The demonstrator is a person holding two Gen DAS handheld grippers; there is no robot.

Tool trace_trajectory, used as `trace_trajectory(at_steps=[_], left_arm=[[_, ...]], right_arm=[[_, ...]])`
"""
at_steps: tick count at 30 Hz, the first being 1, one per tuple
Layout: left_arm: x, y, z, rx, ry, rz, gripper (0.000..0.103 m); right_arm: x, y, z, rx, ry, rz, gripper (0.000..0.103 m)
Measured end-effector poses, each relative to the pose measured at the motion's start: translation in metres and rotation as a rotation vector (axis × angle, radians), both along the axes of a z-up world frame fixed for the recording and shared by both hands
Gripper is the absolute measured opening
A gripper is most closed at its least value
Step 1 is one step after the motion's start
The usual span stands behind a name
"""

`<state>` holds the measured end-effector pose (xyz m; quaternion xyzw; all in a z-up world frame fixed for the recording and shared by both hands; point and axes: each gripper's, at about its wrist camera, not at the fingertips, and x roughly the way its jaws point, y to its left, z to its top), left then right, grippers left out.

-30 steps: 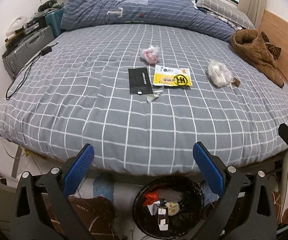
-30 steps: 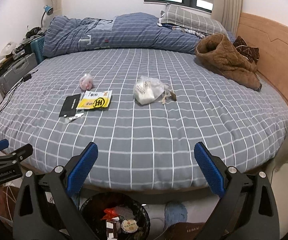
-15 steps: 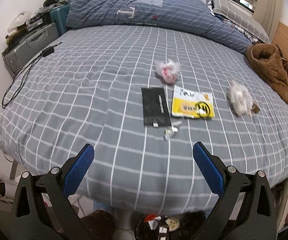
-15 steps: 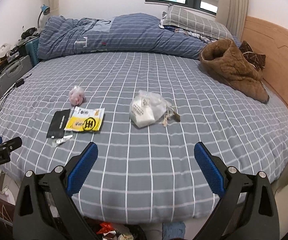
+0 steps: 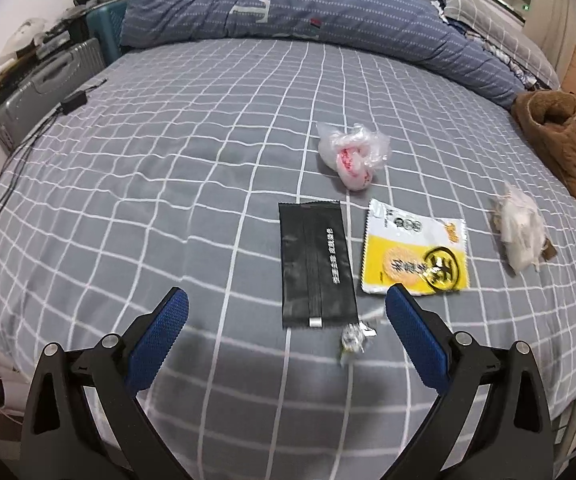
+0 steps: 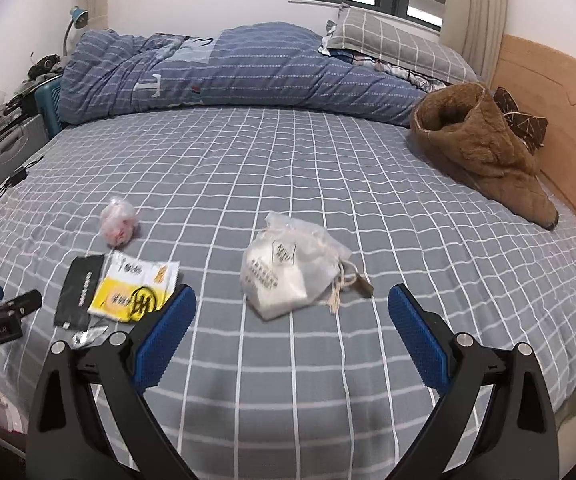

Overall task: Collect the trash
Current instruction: 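Move both grippers back over the bed toward the black packet and cotton bag, then grasp the black packet with the left gripper while the right gripper grasps the white cotton-pad bag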

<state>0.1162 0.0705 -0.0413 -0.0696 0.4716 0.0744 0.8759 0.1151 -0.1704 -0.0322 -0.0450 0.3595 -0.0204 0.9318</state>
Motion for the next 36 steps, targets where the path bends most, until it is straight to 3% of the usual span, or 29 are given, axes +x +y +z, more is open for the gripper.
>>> trace_trajectory(at_steps=[16,22,25,33,36], left_arm=[[0.066,0.005,-0.057,-0.005,0.054,0.010,0.097],[0.076,0.000,-0.066,0.062,0.061,0.011,0.094],[0.077,0.002,-0.068,0.057,0.057,0.017,0.087],[0.076,-0.004,-0.067,0.045,0.057,-0.014,0.052],[0.073,-0.006,-0.066,0.044,0.051,-0.018,0.045]], right_arm=[[0.077,-0.002,-0.061,0.016,0.081,-0.019,0.093],[0.093,-0.003,-0.081,0.032,0.118,-0.020,0.092],[0.097,-0.003,-0.089,0.039,0.137,-0.018,0.084],[0.100,0.004,-0.102,0.046,0.178,0.012,0.055],[0.099,0.003,-0.103,0.048,0.180,0.010,0.048]])
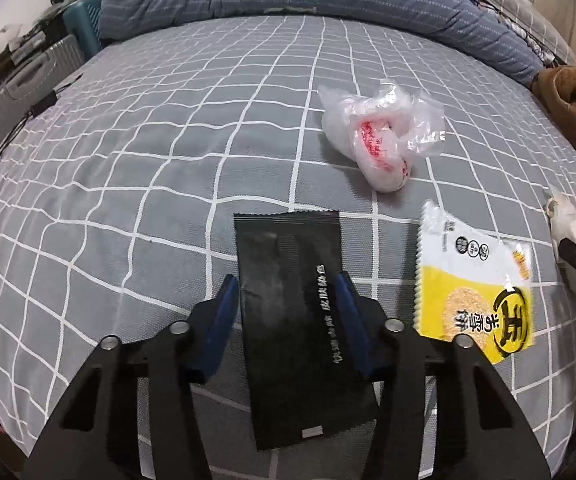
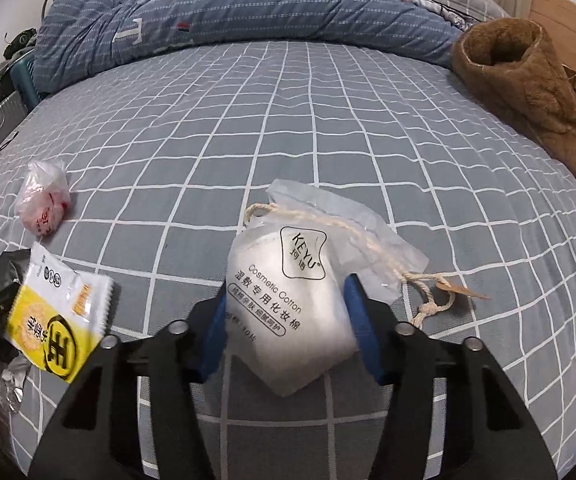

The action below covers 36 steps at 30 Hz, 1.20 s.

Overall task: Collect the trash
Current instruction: 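Grasp the black packet with the left gripper while the right gripper grasps the white cotton-pad bag, then lift the black packet and cotton-pad bag and carry both toward the bin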

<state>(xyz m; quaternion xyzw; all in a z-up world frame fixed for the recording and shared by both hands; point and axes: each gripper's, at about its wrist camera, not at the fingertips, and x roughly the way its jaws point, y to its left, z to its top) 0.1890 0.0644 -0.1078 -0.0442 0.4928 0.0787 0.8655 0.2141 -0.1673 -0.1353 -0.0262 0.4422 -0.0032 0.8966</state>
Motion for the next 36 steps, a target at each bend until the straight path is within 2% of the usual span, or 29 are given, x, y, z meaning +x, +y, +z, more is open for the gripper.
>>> trace_trajectory(at_steps=[6,14,15,18,19,20,21,23,27,34,36], left_arm=[[-0.004,-0.002,0.005,0.013,-0.025,-0.010,0.032],[-0.007,0.006,0.013,-0.031,-0.042,-0.008,0.022],[-0.008,0.005,0.015,-0.033,-0.044,-0.008,0.017],[-0.009,0.004,0.018,-0.034,-0.043,-0.015,0.017],[-0.009,0.004,0.017,-0.031,-0.042,-0.015,0.017],[-0.010,0.003,0.016,-0.022,-0.038,-0.002,0.024],[-0.009,0.003,0.016,-0.023,-0.034,0.004,0.038],[-0.010,-0.001,0.015,-0.014,-0.037,0.004,0.056],[-0.013,-0.012,0.018,0.044,-0.060,-0.014,0.070],[-0.007,-0.022,0.001,0.067,-0.027,-0.049,0.069],[-0.007,-0.023,-0.003,0.079,-0.024,-0.046,0.060]], right_arm=[[-0.007,-0.002,0.008,0.007,-0.025,0.003,0.046],[-0.013,0.001,0.018,0.007,-0.051,0.015,0.043],[-0.013,0.001,0.018,0.008,-0.049,0.015,0.043],[-0.014,0.001,0.017,0.010,-0.048,0.016,0.043],[-0.015,0.002,0.016,0.010,-0.048,0.019,0.043],[-0.016,0.002,0.016,0.009,-0.048,0.020,0.043],[-0.016,0.002,0.016,0.009,-0.048,0.023,0.043],[-0.015,0.002,0.016,0.010,-0.048,0.023,0.043],[-0.017,0.002,0.016,0.010,-0.051,0.027,0.043],[-0.017,0.002,0.015,0.010,-0.053,0.029,0.043],[-0.017,0.002,0.015,0.011,-0.053,0.029,0.043]])
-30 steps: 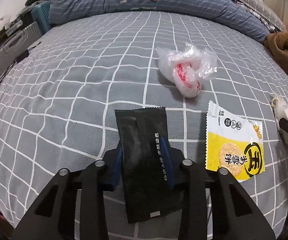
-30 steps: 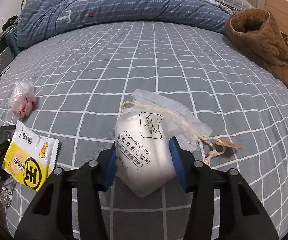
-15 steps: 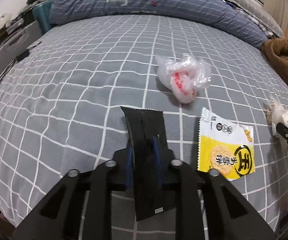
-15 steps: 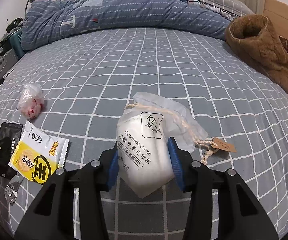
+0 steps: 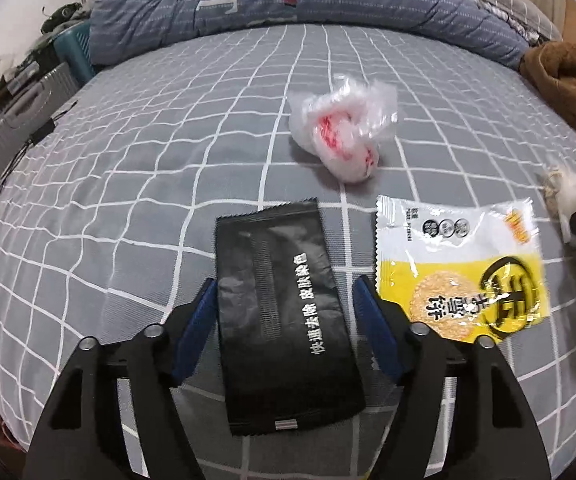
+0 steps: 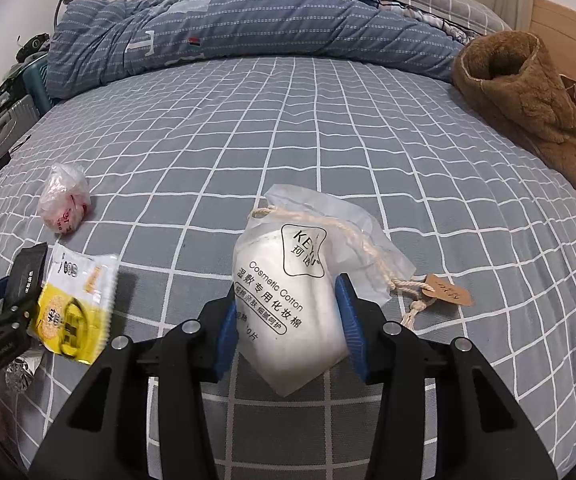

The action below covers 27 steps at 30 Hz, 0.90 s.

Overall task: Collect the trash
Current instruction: 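Lift the black packet and cotton-pad bag and carry both toward the bin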

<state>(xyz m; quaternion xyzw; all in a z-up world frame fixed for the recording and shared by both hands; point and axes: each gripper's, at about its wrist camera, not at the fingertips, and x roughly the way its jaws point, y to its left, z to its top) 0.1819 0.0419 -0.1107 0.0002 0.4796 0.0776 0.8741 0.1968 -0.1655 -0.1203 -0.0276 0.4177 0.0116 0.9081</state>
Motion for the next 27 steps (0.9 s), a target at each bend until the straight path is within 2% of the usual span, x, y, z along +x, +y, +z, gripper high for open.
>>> trace_trajectory(at_steps=[4,15,19,27], left_arm=[[0.000,0.006,-0.001,-0.020,-0.012,0.009,0.054],[-0.005,0.007,0.000,-0.010,-0.030,-0.005,0.035],[-0.006,0.013,0.004,-0.048,-0.031,-0.002,0.034],[-0.008,0.017,0.013,-0.073,-0.041,0.007,0.034]], right_arm=[[0.000,0.001,0.000,0.000,-0.001,0.001,0.043],[0.000,0.003,-0.002,-0.005,0.000,0.001,0.043],[0.000,0.003,-0.002,-0.005,-0.002,0.001,0.043],[-0.001,0.004,0.002,0.000,-0.014,0.002,0.043]])
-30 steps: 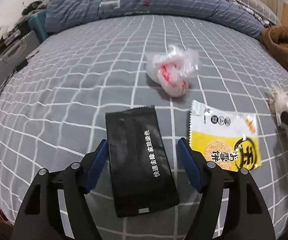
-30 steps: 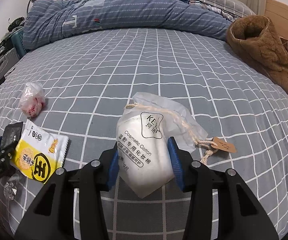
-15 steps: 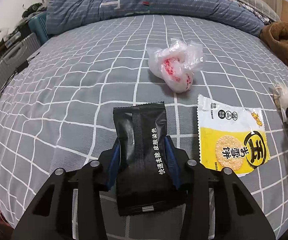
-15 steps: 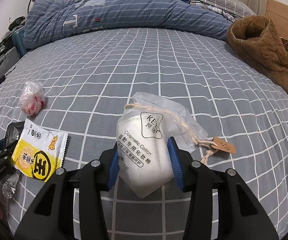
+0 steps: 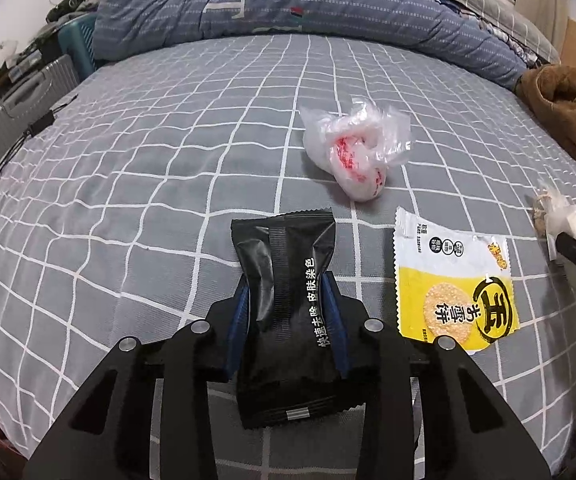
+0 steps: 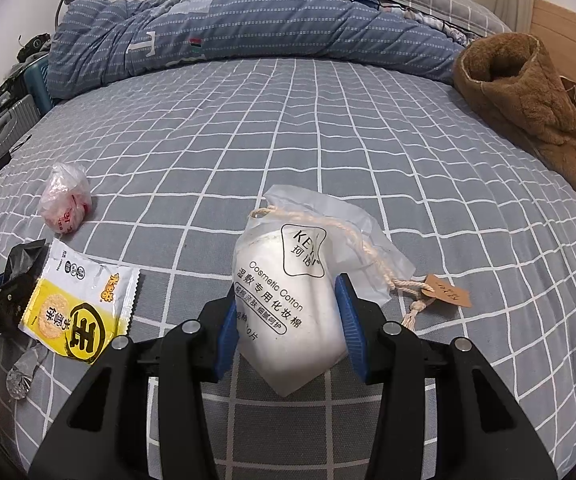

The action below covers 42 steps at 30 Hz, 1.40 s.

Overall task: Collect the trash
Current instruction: 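Lift the black packet and cotton-pad bag and carry both toward the bin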

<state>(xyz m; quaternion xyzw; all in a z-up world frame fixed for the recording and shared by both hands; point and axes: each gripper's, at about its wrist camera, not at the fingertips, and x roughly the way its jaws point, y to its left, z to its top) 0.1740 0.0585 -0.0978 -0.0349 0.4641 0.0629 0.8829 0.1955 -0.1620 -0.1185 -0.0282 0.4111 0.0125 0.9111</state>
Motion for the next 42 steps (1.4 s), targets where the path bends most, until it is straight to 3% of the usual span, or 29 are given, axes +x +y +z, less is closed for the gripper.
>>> trace_trajectory(at_steps=[13,22,32,42], left_arm=[[-0.013,0.011,0.027,-0.026,-0.047,-0.003,0.034],[-0.038,0.001,0.064,-0.040,-0.076,-0.033,0.034],[-0.075,-0.015,0.085,-0.071,-0.054,-0.068,0.034],[-0.109,-0.019,0.104,-0.083,-0.045,-0.078,0.034]], right_arm=[[-0.022,0.015,0.024,0.003,-0.030,0.018,0.043],[-0.053,0.024,0.052,0.022,-0.046,0.024,0.043],[-0.093,0.026,0.088,0.028,-0.077,0.036,0.043],[-0.136,0.030,0.105,0.022,-0.080,0.037,0.043]])
